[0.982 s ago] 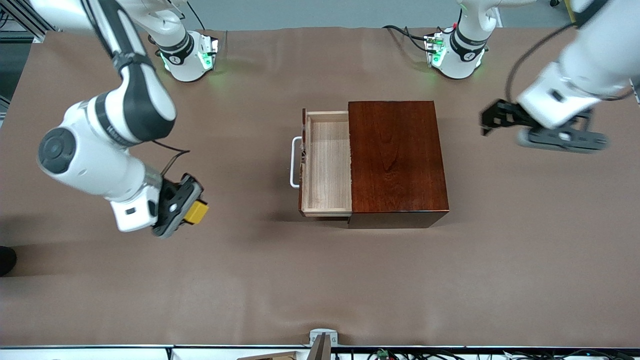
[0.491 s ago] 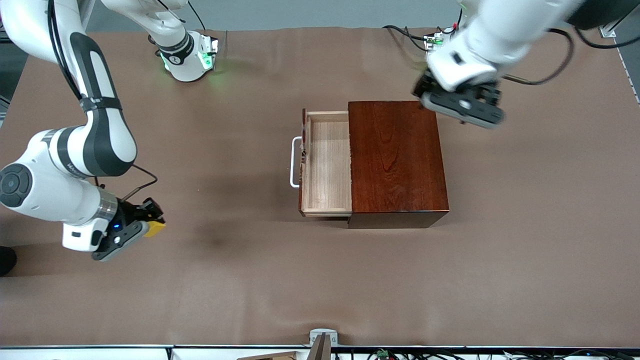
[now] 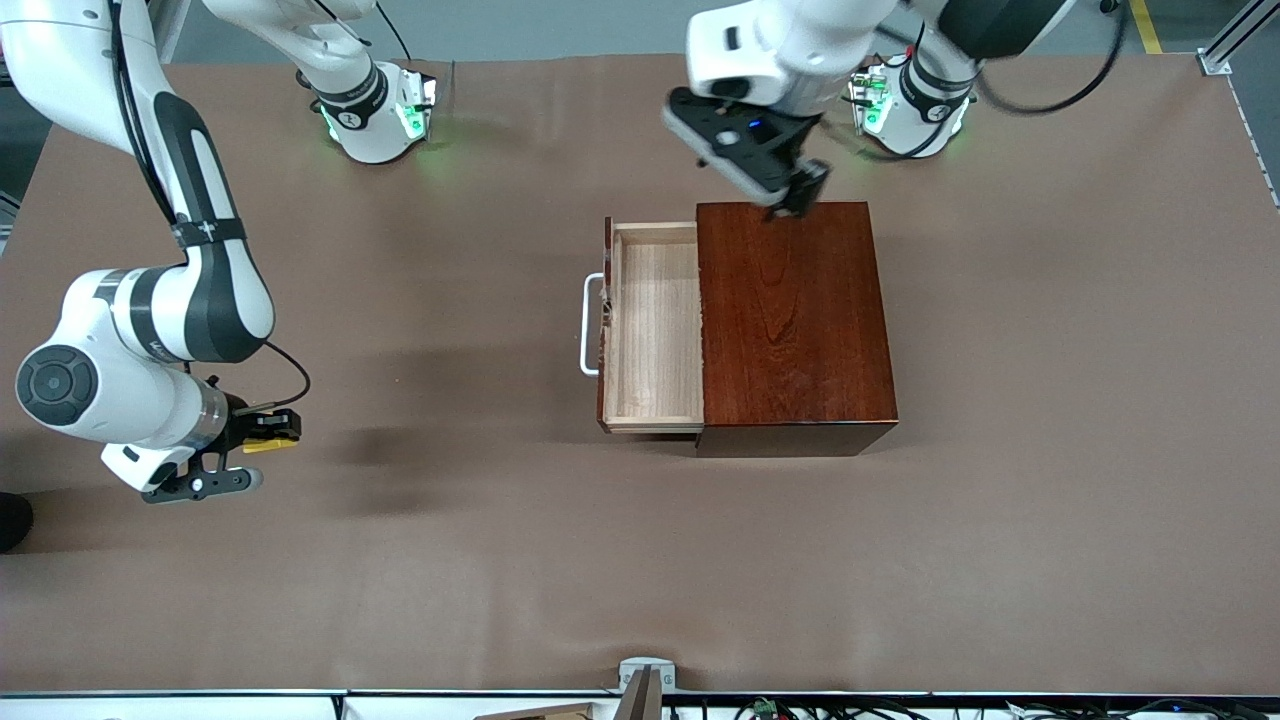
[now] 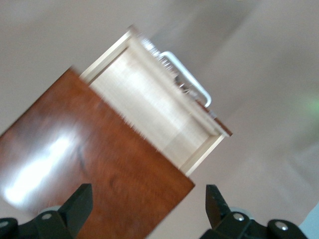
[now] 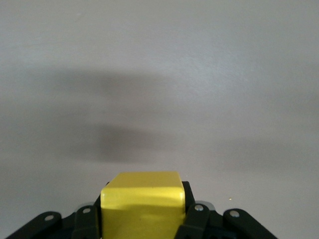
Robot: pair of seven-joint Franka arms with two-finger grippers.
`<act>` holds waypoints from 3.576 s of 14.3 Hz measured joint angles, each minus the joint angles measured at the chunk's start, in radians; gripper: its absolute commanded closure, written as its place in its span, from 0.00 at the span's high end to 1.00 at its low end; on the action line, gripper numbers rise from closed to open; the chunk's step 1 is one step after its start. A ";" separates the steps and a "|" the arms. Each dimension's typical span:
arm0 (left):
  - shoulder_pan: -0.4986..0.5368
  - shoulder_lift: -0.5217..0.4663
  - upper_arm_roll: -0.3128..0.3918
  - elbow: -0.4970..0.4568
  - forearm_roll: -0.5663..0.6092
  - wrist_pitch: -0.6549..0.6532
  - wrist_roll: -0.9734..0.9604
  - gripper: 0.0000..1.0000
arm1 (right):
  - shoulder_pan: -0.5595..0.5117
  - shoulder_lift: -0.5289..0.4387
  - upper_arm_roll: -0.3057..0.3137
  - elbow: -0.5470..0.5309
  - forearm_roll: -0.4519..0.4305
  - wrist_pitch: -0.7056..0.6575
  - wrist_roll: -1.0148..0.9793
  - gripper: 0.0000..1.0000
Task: Open drawer, take yellow block, close drawer
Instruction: 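Place the cube with the right gripper while the left gripper reaches the drawer, then push the drawer shut into the box with the left gripper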
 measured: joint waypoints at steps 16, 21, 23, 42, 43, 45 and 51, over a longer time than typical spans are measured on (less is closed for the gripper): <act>-0.348 0.461 0.119 0.089 0.351 0.385 0.319 1.00 | -0.045 0.131 0.005 -0.213 0.004 0.411 0.253 1.00; -0.501 0.494 0.281 0.101 0.352 0.481 0.341 1.00 | -0.043 0.131 0.011 -0.212 0.004 0.410 0.252 1.00; -0.503 0.508 0.288 0.103 0.353 0.497 0.341 1.00 | -0.040 0.130 0.013 -0.207 0.004 0.411 0.251 1.00; -0.496 0.530 0.315 0.173 0.370 0.229 0.372 1.00 | -0.006 -0.354 0.008 -0.027 0.004 -0.255 0.087 1.00; -0.497 0.529 0.315 0.174 0.372 0.210 0.387 1.00 | -0.007 -0.374 0.008 -0.023 0.004 -0.278 0.087 1.00; -0.496 0.530 0.316 0.171 0.372 0.141 0.408 1.00 | -0.015 -0.411 0.008 -0.019 0.004 -0.319 0.087 1.00; -0.495 0.521 0.329 0.169 0.408 0.006 0.419 1.00 | -0.045 -0.490 0.006 -0.018 0.012 -0.419 0.146 1.00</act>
